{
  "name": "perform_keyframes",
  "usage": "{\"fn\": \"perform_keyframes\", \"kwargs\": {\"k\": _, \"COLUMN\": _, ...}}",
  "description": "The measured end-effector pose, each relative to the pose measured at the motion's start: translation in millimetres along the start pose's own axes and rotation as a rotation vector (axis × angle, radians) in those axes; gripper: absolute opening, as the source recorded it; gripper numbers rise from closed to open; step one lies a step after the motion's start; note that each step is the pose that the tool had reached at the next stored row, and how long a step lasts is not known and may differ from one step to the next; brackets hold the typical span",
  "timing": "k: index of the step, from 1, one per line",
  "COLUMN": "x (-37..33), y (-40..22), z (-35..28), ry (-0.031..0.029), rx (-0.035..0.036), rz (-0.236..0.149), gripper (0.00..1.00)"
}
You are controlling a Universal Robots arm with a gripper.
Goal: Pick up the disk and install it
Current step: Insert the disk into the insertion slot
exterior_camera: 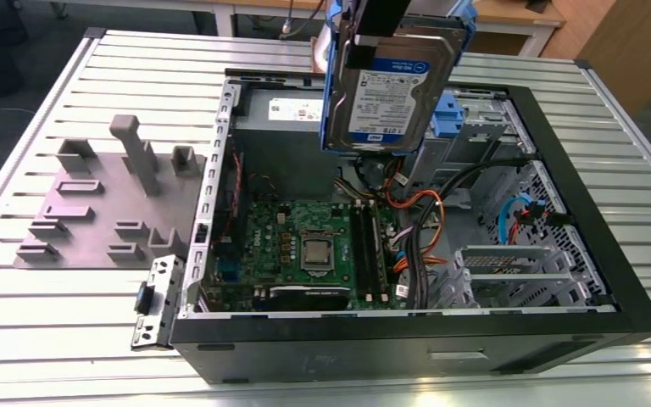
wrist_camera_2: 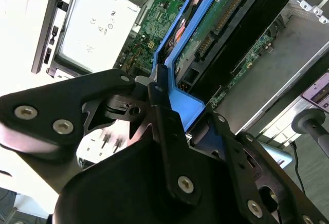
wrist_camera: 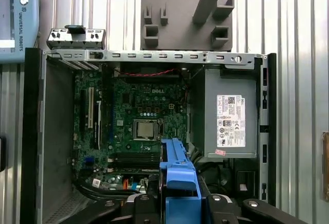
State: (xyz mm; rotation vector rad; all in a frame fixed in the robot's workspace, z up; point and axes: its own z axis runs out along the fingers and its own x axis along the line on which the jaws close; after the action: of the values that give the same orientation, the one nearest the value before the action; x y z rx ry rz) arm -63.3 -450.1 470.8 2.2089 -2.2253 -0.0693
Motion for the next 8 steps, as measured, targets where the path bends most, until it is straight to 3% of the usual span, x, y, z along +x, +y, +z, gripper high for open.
{"fn": "perform_keyframes", "kwargs": {"k": 8, "x": 2.5, "y": 0.0, "z": -0.1, "ry": 0.0000, "rx": 0.0000, "rz": 0.000, "gripper": 0.36}}
